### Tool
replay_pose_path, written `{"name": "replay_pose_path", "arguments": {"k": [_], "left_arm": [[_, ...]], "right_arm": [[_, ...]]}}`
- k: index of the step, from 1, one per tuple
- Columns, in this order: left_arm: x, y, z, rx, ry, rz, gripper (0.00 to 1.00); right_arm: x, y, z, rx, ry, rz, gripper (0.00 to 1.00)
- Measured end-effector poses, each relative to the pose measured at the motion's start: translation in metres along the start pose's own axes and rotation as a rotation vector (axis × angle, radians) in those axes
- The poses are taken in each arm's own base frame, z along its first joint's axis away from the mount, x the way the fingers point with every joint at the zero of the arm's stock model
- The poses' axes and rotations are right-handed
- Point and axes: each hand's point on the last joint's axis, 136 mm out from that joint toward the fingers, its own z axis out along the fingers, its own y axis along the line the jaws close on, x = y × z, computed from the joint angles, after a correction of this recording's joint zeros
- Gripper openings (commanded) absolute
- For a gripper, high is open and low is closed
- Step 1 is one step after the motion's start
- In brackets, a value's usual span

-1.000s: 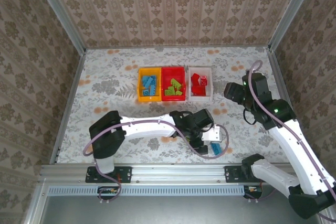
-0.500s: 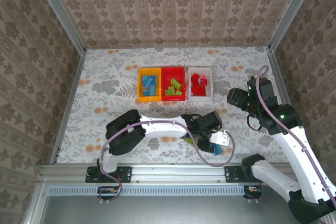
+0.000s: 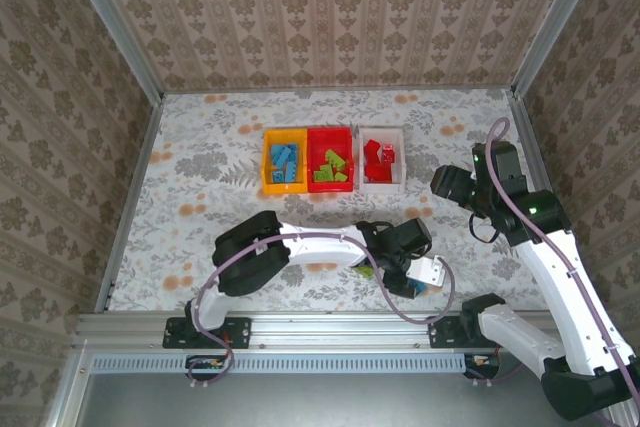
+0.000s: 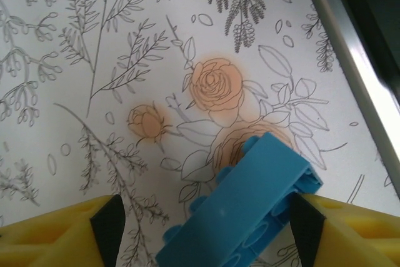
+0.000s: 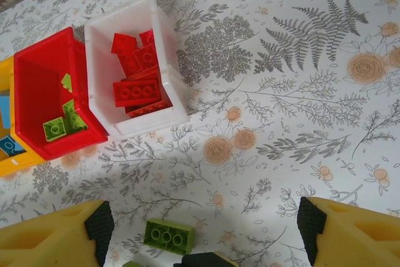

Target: Sort the legos into containers by color

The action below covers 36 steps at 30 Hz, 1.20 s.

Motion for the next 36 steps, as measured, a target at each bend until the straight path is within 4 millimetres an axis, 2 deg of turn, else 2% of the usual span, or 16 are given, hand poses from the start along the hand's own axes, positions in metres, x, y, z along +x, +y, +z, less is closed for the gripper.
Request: {"name": "replay_pose_path", "arguments": {"k": [6, 11, 19, 23, 28, 32, 36], "left_arm": [[0.002, -0.004, 0.001, 0.024, 0.005, -0.010, 0.64], [0.006, -0.014, 0.001, 0.073, 0.018, -0.050, 0.49], [0.011, -0.022, 0.004, 0.115, 0.038, -0.083, 0.47], [0.012, -0.023, 0.005, 0.119, 0.040, -0.098, 0.37], [0.012, -0.020, 0.009, 0.108, 0.046, -0.133, 0.25], [0.012, -0.012, 0.010, 0.065, 0.052, -0.168, 0.22], [0.015, 0.006, 0.002, -0.013, 0.044, -0.243, 0.21]], "right_arm": [[0.001, 0.001, 0.000, -0.008, 0.005, 0.001, 0.80], [0.001, 0.001, 0.004, -0.009, 0.018, 0.009, 0.79], [0.002, 0.003, 0.005, -0.017, 0.026, 0.009, 0.79], [0.002, 0.004, 0.005, -0.020, 0.029, 0.010, 0.78], [0.004, 0.006, 0.005, -0.036, 0.039, 0.013, 0.76], [0.004, 0.010, 0.002, -0.062, 0.043, 0.009, 0.76], [-0.004, 0.028, -0.018, -0.173, 0.003, -0.033, 0.75]]}}
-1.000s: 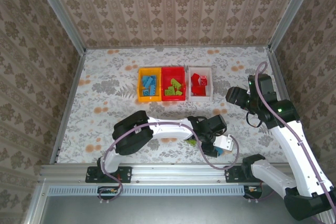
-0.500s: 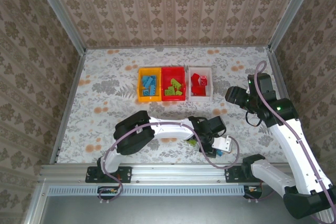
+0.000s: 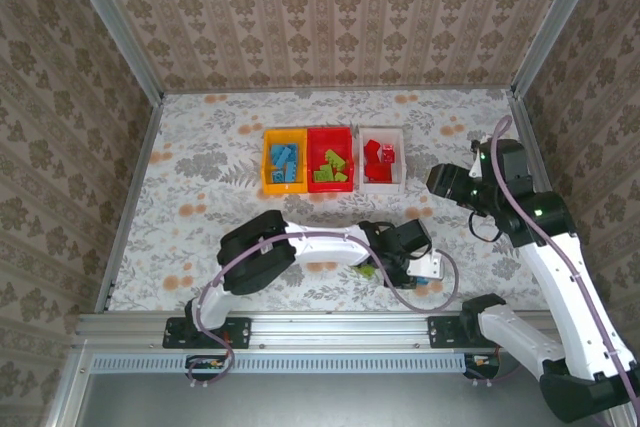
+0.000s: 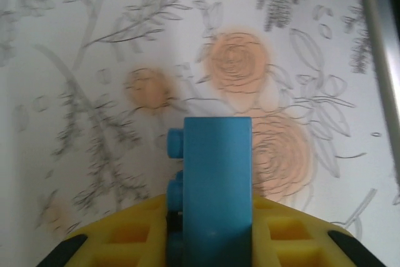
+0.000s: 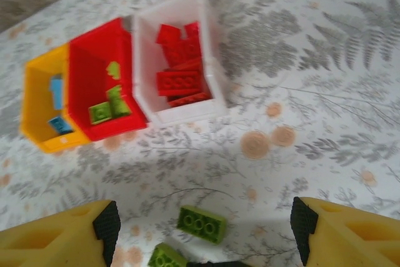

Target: Sort the legos into containers by color

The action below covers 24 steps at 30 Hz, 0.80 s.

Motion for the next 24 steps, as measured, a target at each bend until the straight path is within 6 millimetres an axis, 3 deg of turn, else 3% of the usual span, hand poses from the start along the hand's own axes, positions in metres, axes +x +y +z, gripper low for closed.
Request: {"name": "replay_pose_path", "arguments": {"k": [7, 10, 13, 16, 20, 24], "left_arm": [[-0.016, 0.049, -0.063, -0.157, -0.106, -0.146, 0.21], [-0.014, 0.068, -0.091, -0.217, -0.147, -0.216, 0.21], [0.002, 0.087, -0.114, -0.274, -0.160, -0.309, 0.21], [0.029, 0.117, -0.141, -0.357, -0.157, -0.430, 0.21], [0.072, 0.161, -0.186, -0.494, -0.144, -0.602, 0.21], [0.134, 0.200, -0.229, -0.630, -0.089, -0.815, 0.21]], "right_arm": [[-0.009, 0.039, -0.069, -0.191, -0.037, -0.069, 0.73], [0.003, 0.055, -0.096, -0.291, 0.003, -0.085, 0.72], [0.020, 0.067, -0.110, -0.387, 0.062, -0.099, 0.72], [0.033, 0.072, -0.108, -0.434, 0.118, -0.110, 0.70], [0.050, 0.079, -0.082, -0.450, 0.215, -0.155, 0.69], [0.067, 0.115, -0.040, -0.457, 0.312, -0.312, 0.69]]}}
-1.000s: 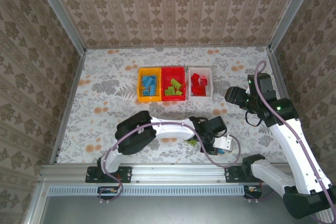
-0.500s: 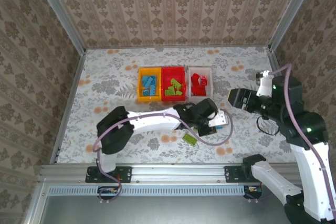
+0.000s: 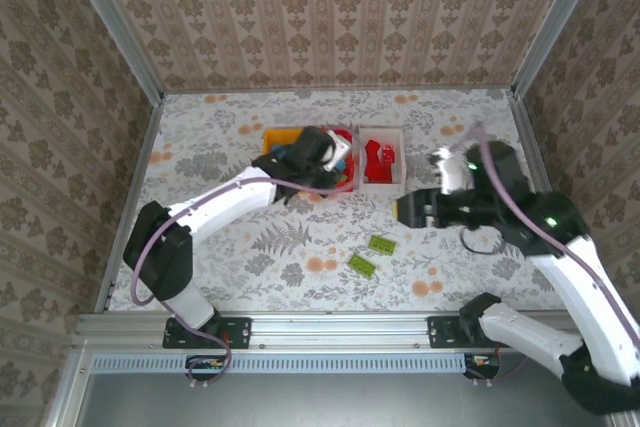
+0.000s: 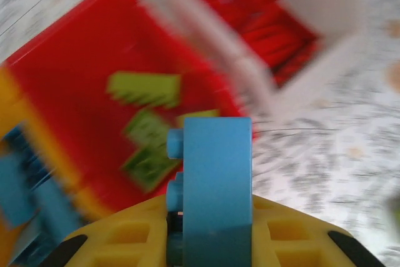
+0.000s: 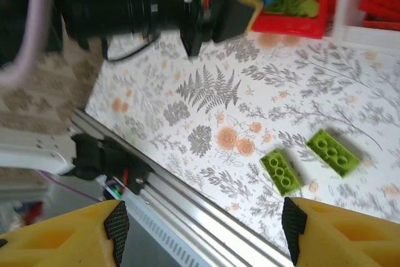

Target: Sort the legos into containers by color

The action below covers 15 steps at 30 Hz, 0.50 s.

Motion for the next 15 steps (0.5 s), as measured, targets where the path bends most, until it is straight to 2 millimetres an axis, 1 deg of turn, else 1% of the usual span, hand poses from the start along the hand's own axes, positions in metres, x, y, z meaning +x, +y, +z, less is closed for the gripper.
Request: {"name": "replay_pose_path", "arguments": {"k": [1, 3, 4, 7, 10, 13, 15], "left_arm": [[0.005, 0.021, 0.000, -0.037, 0.026, -0.062, 0.21], [0.012, 0.054, -0.001, -0.088, 0.065, -0.172, 0.21], [0.014, 0.069, -0.001, -0.112, 0.081, -0.231, 0.21], [0.017, 0.102, 0.003, -0.149, 0.119, -0.395, 0.21], [0.021, 0.116, 0.017, -0.145, 0.156, -0.530, 0.21], [0.031, 0.120, 0.034, -0.127, 0.208, -0.634, 0.21], [0.038, 0.121, 0.045, -0.113, 0.245, -0.680, 0.21]], "right_arm": [[-0.004, 0.004, 0.016, 0.002, 0.020, -0.026, 0.69], [-0.011, 0.007, 0.049, 0.006, 0.045, -0.056, 0.69], [-0.014, 0.006, 0.067, 0.012, 0.050, -0.066, 0.69], [-0.022, -0.001, 0.101, 0.032, 0.047, -0.077, 0.69], [-0.039, 0.001, 0.124, 0.020, 0.007, -0.117, 0.70], [-0.051, 0.003, 0.141, 0.010, -0.028, -0.165, 0.70], [-0.054, 0.002, 0.151, 0.010, -0.033, -0.187, 0.70]]}}
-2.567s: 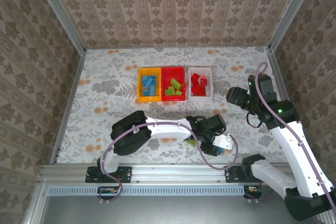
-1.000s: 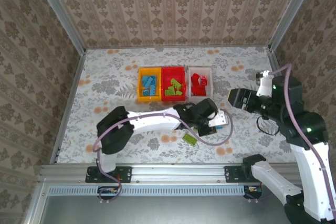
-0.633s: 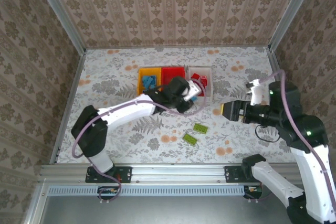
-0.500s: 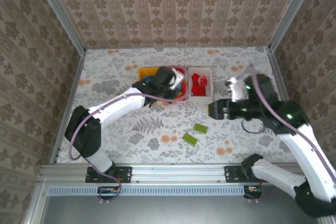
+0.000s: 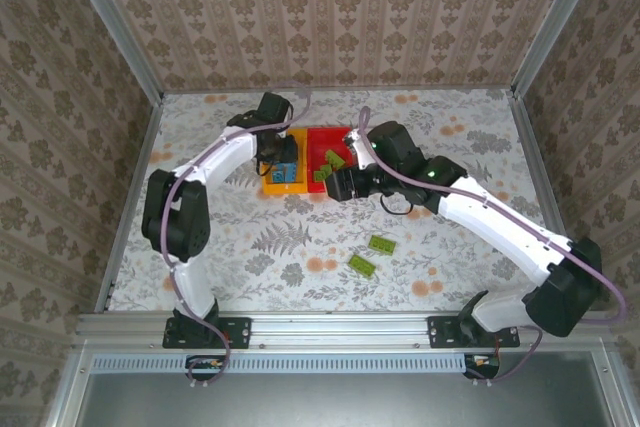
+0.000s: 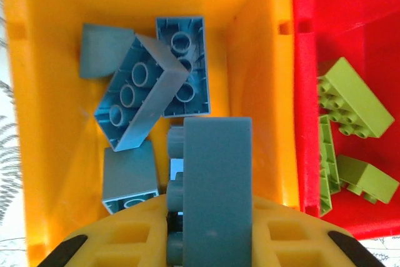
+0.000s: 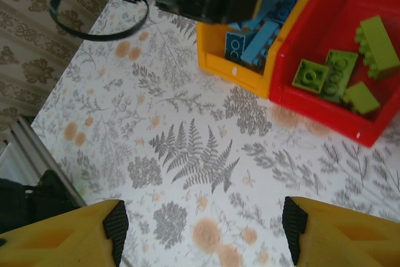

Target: Sort the legos into containers by color

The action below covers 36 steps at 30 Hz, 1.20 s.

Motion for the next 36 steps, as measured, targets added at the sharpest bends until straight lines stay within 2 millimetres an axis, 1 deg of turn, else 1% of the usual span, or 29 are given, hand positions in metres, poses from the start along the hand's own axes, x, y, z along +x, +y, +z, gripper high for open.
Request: {"name": "replay_pose_path", "arguments": {"k": [3, 5, 8, 10, 12, 14, 17, 20, 21, 24, 26, 28, 31, 34, 36], "left_arm": [[0.002, 0.004, 0.014, 0.007, 0.041, -0.043, 0.23], [0.004, 0.006, 0.019, 0.011, 0.058, -0.066, 0.26], [0.005, 0.007, 0.021, 0.028, 0.072, -0.090, 0.39], [0.006, 0.004, 0.021, 0.041, 0.077, -0.095, 0.49], [0.006, 0.003, 0.021, 0.048, 0.081, -0.103, 0.54], [0.007, 0.002, 0.021, 0.055, 0.084, -0.105, 0.57], [0.006, 0.000, 0.017, 0.066, 0.081, -0.106, 0.59], [0.007, -0.002, 0.003, 0.079, 0.063, -0.107, 0.63], [0.008, -0.004, -0.004, 0.085, 0.053, -0.107, 0.64], [0.010, -0.009, -0.033, 0.112, 0.007, -0.109, 0.68], [0.014, -0.013, -0.051, 0.133, -0.026, -0.107, 0.69], [0.024, -0.020, -0.069, 0.161, -0.054, -0.093, 0.70], [0.043, -0.032, -0.087, 0.206, -0.077, -0.051, 0.71], [0.066, -0.043, -0.100, 0.253, -0.081, -0.010, 0.71], [0.079, -0.046, -0.107, 0.277, -0.081, 0.008, 0.71]], "right_arm": [[-0.002, -0.003, 0.011, 0.001, -0.004, -0.009, 0.70], [0.000, -0.004, 0.015, 0.001, -0.005, -0.009, 0.70], [0.005, -0.007, 0.019, 0.006, 0.002, -0.004, 0.71], [0.012, -0.012, 0.021, 0.022, 0.015, 0.000, 0.72], [0.019, -0.019, 0.024, 0.050, 0.030, 0.004, 0.73], [0.029, -0.029, 0.024, 0.095, 0.052, 0.008, 0.73], [0.049, -0.045, 0.018, 0.168, 0.097, 0.019, 0.73], [0.070, -0.060, 0.008, 0.243, 0.145, 0.037, 0.73], [0.080, -0.066, 0.005, 0.273, 0.173, 0.045, 0.73], [0.109, -0.082, -0.001, 0.354, 0.266, 0.064, 0.77], [0.126, -0.088, -0.004, 0.392, 0.325, 0.063, 0.79], [0.141, -0.093, -0.004, 0.422, 0.387, 0.058, 0.81], [0.161, -0.103, 0.002, 0.463, 0.485, 0.052, 0.84], [0.181, -0.112, 0.012, 0.497, 0.603, 0.041, 0.85], [0.190, -0.117, 0.017, 0.513, 0.660, 0.034, 0.86]]}}
